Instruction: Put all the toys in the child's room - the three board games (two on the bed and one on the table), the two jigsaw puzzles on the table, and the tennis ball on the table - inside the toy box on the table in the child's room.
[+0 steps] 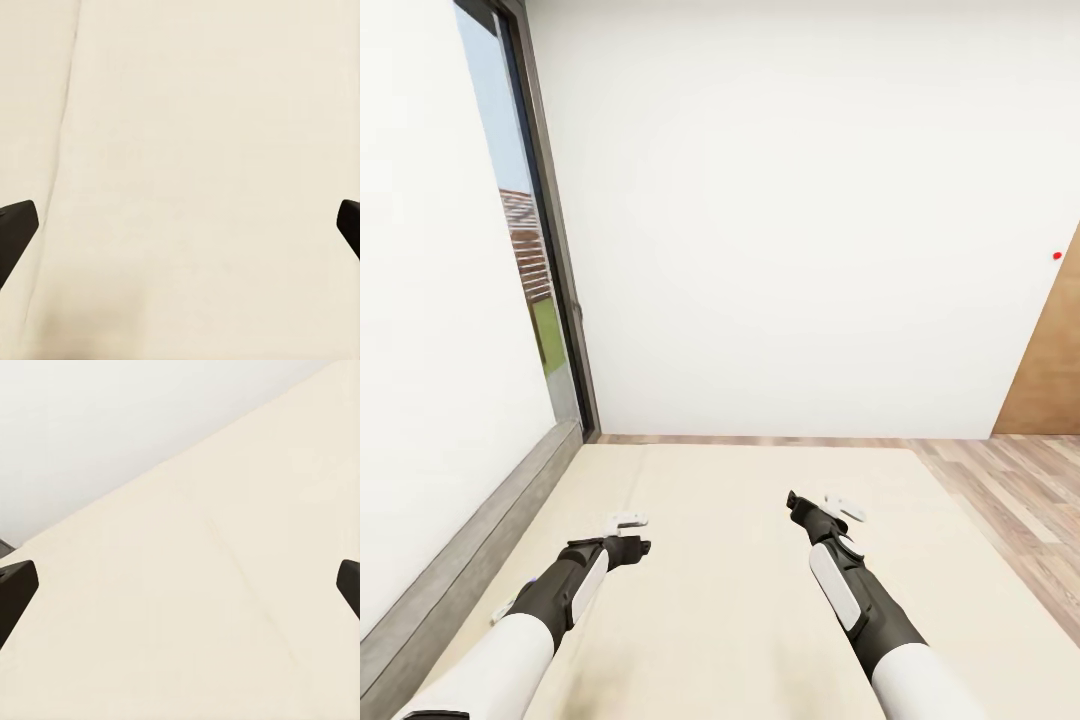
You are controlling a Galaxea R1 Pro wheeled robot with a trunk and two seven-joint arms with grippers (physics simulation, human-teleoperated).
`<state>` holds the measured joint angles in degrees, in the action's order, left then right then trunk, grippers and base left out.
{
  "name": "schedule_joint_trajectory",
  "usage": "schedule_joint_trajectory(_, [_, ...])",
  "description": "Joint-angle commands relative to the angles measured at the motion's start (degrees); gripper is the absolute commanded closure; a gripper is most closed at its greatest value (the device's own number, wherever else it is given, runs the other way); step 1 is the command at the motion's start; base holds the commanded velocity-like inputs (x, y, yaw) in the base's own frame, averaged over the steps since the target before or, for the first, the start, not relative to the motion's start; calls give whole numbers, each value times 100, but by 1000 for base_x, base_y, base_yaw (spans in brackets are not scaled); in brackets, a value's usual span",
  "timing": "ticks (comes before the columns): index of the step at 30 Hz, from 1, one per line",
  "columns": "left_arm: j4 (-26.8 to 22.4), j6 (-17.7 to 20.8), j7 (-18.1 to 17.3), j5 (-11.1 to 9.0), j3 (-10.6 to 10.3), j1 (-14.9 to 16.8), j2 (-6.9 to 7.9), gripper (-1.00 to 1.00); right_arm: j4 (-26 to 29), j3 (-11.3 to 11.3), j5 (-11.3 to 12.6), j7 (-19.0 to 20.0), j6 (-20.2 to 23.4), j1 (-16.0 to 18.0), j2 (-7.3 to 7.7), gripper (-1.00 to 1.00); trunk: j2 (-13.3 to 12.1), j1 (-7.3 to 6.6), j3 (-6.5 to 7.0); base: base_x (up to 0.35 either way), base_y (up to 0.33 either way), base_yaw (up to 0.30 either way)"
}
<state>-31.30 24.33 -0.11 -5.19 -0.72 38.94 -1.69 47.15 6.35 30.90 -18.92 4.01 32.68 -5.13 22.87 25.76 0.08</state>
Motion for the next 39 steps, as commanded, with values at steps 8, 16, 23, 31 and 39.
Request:
schedule_joint_trajectory(8, [-7, 30, 11, -53, -7, 0, 2, -100, 11, 8, 30, -41, 21, 2, 3, -100, 4, 2, -3, 0, 63, 0])
schedule_joint_trajectory(16, [-7, 28, 11, -53, -7, 0, 2, -100, 8, 6, 29, -41, 21, 2, 6, -100, 4, 2, -3, 0, 132, 0])
schedule_joint_trajectory(23, [-7, 28, 11, -53, -7, 0, 2, -100, 8, 2, 29, -41, 21, 2, 10, -100, 4, 2, -3, 0, 17, 0])
schedule_joint_trajectory(31, [-7, 28, 11, -53, -7, 0, 2, -100, 11, -1, 30, -41, 21, 2, 10, -100, 4, 2, -3, 0, 3, 0])
schedule_joint_trajectory(39, [-7, 28, 11, -53, -7, 0, 2, -100, 11, -2, 27, -41, 25, 2, 11, -100, 4, 2, -3, 0, 20, 0])
